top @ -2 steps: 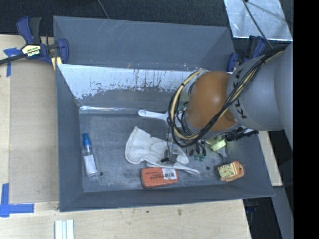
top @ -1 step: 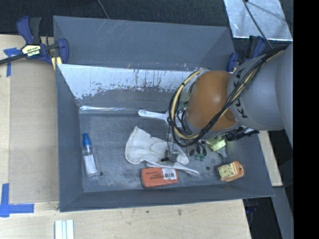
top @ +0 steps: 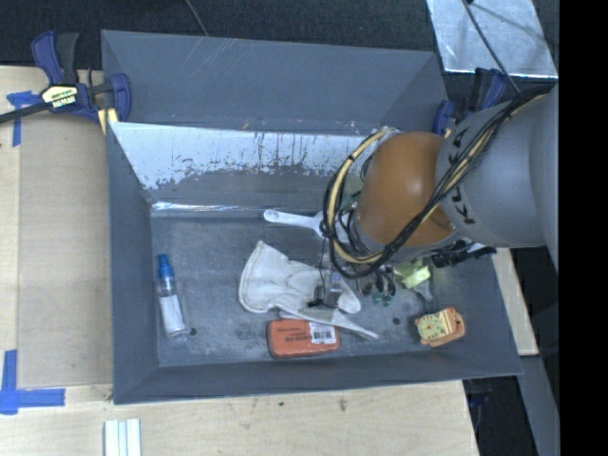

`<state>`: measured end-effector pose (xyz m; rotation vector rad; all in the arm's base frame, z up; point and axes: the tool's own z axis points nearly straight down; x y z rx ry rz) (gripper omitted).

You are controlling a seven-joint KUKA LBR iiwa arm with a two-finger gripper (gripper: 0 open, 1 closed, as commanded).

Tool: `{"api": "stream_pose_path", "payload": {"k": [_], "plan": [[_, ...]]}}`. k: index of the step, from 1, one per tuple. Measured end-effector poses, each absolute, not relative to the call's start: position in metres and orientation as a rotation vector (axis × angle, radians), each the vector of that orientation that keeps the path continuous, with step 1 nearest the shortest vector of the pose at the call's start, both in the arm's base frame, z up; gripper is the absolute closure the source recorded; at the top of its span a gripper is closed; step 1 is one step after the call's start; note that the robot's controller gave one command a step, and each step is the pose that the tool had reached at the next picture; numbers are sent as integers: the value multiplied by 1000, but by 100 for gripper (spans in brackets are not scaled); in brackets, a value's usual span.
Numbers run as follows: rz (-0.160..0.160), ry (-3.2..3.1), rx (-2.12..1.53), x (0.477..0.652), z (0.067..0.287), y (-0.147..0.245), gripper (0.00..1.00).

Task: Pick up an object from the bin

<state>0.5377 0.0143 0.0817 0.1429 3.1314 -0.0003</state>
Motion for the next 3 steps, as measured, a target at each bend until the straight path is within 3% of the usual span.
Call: {"api": "stream_pose_path", "payload": {"k": [3], "plan": [[0, 3142, 144, 536, 118, 14, 100]]}}
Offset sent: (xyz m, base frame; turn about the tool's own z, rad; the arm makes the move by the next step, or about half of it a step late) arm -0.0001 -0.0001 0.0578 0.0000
